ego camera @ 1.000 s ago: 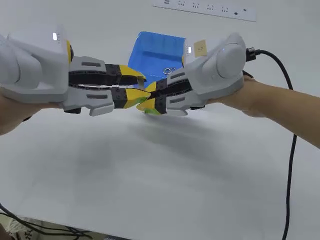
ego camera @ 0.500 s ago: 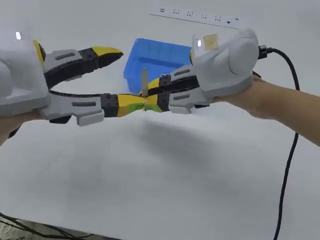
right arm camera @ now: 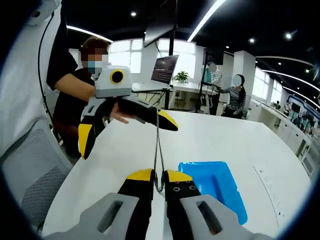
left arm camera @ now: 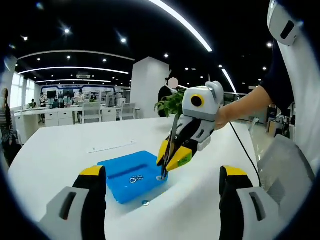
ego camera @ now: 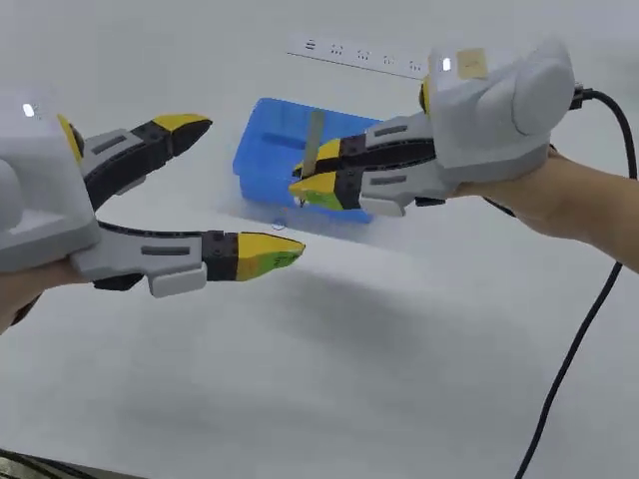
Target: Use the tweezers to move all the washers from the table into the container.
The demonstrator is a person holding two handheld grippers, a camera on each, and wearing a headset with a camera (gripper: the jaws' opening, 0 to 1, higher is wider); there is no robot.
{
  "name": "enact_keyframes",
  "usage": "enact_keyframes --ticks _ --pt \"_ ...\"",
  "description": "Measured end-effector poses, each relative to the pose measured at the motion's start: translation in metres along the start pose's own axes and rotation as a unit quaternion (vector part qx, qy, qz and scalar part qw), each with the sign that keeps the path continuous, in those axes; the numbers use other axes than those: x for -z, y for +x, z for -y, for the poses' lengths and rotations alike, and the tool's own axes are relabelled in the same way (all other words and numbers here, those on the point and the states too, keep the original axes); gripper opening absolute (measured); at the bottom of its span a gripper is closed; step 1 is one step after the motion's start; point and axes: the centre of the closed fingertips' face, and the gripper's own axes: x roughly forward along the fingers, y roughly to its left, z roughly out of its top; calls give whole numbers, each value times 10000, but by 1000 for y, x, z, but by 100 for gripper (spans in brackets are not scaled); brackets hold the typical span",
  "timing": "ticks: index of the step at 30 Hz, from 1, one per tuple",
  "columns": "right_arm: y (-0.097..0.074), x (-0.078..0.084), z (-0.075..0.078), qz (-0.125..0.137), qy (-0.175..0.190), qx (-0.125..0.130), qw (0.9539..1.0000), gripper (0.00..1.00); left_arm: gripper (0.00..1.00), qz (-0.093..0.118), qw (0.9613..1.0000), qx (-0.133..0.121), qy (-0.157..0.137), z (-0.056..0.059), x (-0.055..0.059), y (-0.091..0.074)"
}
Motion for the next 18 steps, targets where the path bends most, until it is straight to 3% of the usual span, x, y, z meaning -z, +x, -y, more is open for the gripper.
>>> enact_keyframes --ticks 4,5,11,18 --pt "-10 -8 24 184 109 302 9993 9 100 -35 9999 -84 -77 -4 4 -4" --pt "-11 -7 35 199 136 377 9990 9 100 -46 9999 -95 -96 -4 6 -5" --pt "-14 -4 67 312 275 598 9973 9 100 -101 9997 -157 -162 -6 13 -8" --pt "0 26 86 108 515 749 9958 9 100 -202 9992 -239 -231 -9 19 -14"
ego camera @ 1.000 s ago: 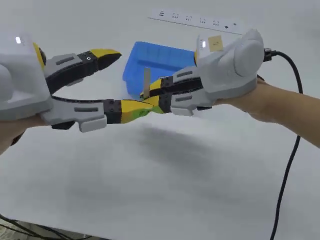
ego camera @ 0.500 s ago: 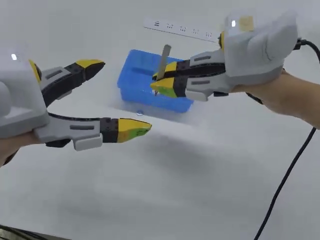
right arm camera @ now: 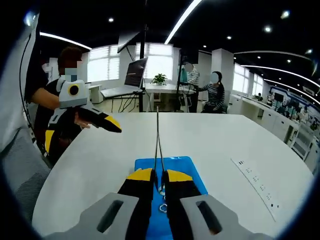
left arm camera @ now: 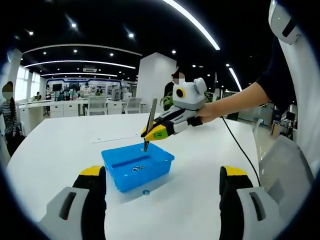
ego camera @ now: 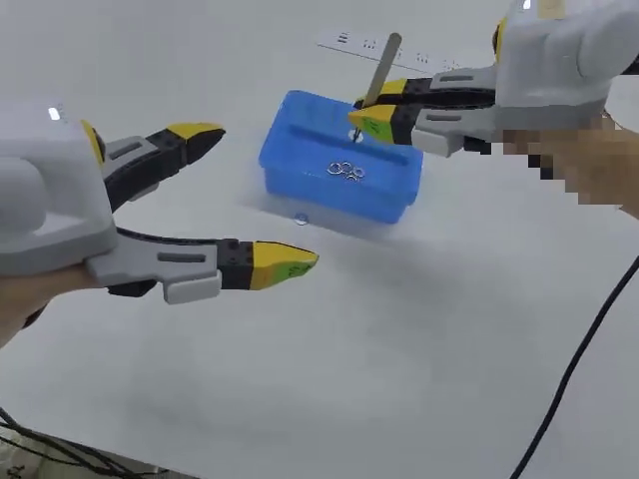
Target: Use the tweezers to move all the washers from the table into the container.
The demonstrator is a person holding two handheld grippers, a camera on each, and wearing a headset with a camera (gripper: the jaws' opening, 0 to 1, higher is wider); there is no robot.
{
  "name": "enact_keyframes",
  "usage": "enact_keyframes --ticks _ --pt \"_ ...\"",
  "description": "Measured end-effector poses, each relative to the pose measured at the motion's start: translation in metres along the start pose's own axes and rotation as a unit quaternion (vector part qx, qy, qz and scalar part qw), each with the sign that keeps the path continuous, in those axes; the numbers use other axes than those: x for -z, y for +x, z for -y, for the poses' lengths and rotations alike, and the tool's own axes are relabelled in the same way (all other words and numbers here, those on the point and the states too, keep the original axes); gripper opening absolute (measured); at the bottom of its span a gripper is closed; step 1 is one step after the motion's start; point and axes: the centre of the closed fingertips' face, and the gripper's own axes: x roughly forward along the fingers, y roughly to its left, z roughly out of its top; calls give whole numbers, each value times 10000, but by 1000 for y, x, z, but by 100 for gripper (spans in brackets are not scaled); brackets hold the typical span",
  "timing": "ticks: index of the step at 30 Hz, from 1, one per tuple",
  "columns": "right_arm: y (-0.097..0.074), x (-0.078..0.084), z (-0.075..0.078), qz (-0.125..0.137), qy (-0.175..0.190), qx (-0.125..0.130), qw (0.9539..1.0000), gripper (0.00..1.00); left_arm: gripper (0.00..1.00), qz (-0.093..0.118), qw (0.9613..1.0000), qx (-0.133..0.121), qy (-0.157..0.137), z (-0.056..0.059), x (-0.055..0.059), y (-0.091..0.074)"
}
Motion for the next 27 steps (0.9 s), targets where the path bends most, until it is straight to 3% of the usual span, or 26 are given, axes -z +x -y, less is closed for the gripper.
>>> enact_keyframes --ticks 4,10,27 --pt "10 18 6 -116 87 -4 9999 9 100 -45 10000 -58 -47 -3 3 -2" --pt "21 36 2 -269 185 -48 9995 9 100 -91 9998 -143 -84 -6 5 -3" --pt "18 47 5 -472 376 110 9981 11 100 -156 9996 -202 -107 -6 8 -6"
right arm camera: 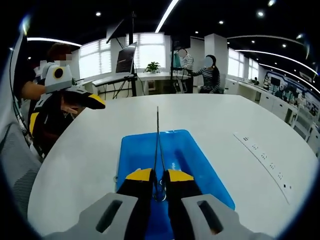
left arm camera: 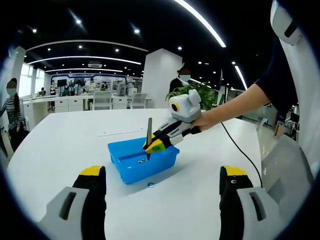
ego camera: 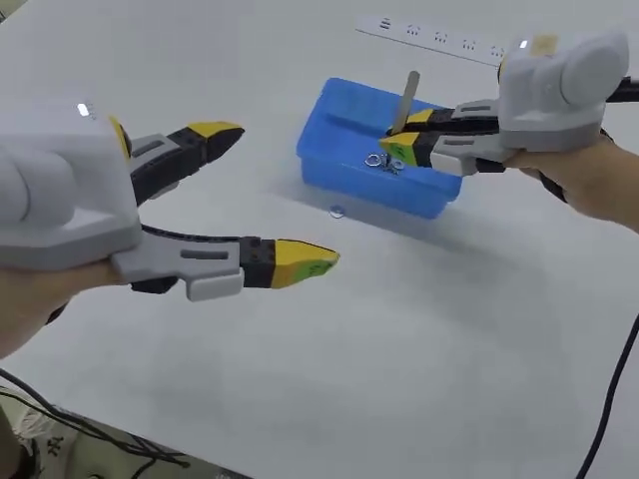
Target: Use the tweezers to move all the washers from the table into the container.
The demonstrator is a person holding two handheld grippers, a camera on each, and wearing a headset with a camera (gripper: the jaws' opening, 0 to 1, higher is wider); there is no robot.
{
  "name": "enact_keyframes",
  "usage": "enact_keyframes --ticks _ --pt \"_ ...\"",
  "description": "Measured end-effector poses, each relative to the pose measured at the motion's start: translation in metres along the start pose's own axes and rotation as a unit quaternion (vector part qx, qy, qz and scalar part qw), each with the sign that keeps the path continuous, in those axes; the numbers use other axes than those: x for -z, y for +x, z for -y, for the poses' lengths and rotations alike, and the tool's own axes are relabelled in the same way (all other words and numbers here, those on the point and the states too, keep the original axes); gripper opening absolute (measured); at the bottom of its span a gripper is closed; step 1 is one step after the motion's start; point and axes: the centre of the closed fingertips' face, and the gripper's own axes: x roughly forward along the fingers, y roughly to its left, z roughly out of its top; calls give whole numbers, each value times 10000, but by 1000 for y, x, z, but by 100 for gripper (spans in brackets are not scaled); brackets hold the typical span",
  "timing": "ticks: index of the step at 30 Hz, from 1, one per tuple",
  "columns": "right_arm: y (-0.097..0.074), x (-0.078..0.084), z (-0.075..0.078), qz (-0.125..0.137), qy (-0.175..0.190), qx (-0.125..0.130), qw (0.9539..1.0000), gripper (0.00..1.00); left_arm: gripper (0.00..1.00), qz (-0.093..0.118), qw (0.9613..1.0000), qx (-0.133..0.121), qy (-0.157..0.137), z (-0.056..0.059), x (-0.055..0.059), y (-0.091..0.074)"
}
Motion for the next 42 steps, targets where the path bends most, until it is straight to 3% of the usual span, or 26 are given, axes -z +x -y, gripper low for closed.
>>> enact_keyframes --ticks 12,20,23,25,27,28,30,33,37,42 --pt "-12 -18 -2 265 -19 207 9994 7 100 2 10000 15 -26 1 0 2" --pt "-13 -32 -16 506 -70 126 9986 6 99 64 9999 110 -38 -2 -8 12" --pt "-15 -37 -23 547 -165 64 9983 6 99 114 9997 187 -48 -11 -17 25" --pt "-16 -39 -25 547 -219 66 9982 6 98 296 9993 211 -116 -17 -29 33" --pt "-17 -39 -25 563 -213 61 9982 6 93 513 9986 128 -88 -28 -44 43" --pt "-18 -40 -25 566 -222 76 9981 7 85 636 9979 -31 74 -37 -53 48" --pt "-19 -40 -25 584 -207 62 9981 7 75 694 9975 -14 -118 -45 -61 56" --pt "-22 -42 -27 608 -248 20 9978 7 74 869 9961 36 -167 -50 -74 67" --pt "-24 -43 -29 652 -265 -18 9975 7 63 692 9975 137 80 -50 -76 79" --pt "-23 -43 -31 663 -273 -73 9974 7 53 573 9973 458 87 -46 -74 89"
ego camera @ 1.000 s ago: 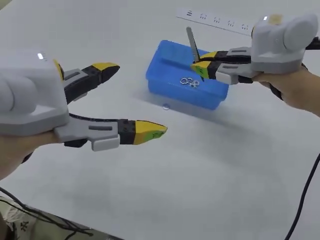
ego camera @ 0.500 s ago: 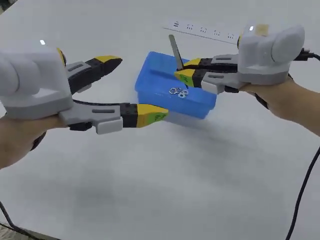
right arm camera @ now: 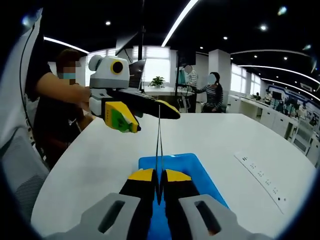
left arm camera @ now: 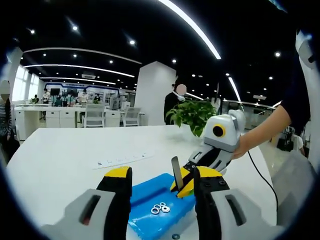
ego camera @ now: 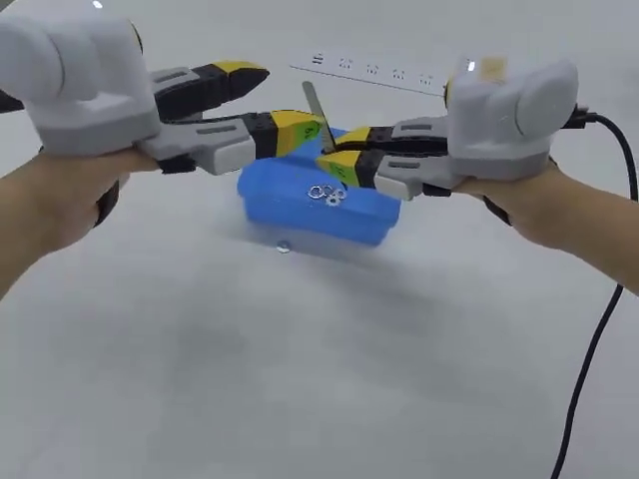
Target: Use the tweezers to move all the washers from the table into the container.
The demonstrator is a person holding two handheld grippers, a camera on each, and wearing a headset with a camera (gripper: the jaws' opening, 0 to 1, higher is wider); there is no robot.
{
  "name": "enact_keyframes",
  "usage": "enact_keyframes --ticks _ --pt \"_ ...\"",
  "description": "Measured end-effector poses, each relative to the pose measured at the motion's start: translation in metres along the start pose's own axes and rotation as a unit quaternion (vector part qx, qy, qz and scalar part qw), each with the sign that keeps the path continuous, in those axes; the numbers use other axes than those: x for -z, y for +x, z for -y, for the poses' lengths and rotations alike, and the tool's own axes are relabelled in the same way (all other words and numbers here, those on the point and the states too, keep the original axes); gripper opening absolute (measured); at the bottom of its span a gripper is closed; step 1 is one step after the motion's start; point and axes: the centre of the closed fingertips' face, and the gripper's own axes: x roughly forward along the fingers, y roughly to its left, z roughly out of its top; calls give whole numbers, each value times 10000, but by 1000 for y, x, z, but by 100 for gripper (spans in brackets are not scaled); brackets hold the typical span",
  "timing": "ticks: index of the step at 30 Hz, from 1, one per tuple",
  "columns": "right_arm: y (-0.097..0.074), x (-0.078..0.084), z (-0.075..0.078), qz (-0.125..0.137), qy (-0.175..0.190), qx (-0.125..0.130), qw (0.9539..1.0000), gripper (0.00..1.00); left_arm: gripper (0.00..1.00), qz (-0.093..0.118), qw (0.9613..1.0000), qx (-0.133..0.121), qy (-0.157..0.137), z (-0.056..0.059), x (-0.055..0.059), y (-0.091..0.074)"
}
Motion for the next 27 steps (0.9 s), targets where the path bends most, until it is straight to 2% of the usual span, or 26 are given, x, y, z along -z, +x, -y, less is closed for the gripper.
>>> enact_keyframes --ticks 2,3,5,6,10,13,14,15,17,20,21,23,27 --pt "0 0 -1 4 4 -35 10000 7 45 -104 9996 203 139 7 2 1" --pt "0 0 -3 11 -3 -72 10000 7 37 -166 9992 304 191 10 4 1" --pt "1 0 -4 13 -12 -116 9999 7 30 -187 9991 297 229 10 4 2" --pt "1 1 -5 4 -15 -131 9999 7 29 -181 9990 353 210 15 3 5" --pt "3 1 -7 14 9 -199 9998 7 26 -154 9983 508 230 22 0 6" --pt "4 0 -9 28 7 -258 9997 7 18 -195 9973 652 287 24 1 6" --pt "4 0 -10 25 4 -260 9997 7 14 -204 9966 744 300 27 1 5" --pt "5 0 -10 31 3 -280 9996 7 11 -169 9948 970 257 35 -1 4" --pt "5 -2 -11 53 -47 -312 9995 7 10 -164 9948 945 333 35 -4 2" --pt "6 -3 -12 56 -106 -332 9994 7 9 -157 9930 1094 408 42 -5 0" --pt "7 -4 -13 41 -166 -334 9993 7 8 -148 9903 1156 762 44 -6 -1" --pt "7 -5 -14 39 -240 -344 9991 7 7 -133 9875 1217 996 51 -8 0" --pt "9 -4 -11 -79 -464 -255 9986 8 6 -283 9815 1247 1422 55 -6 2"
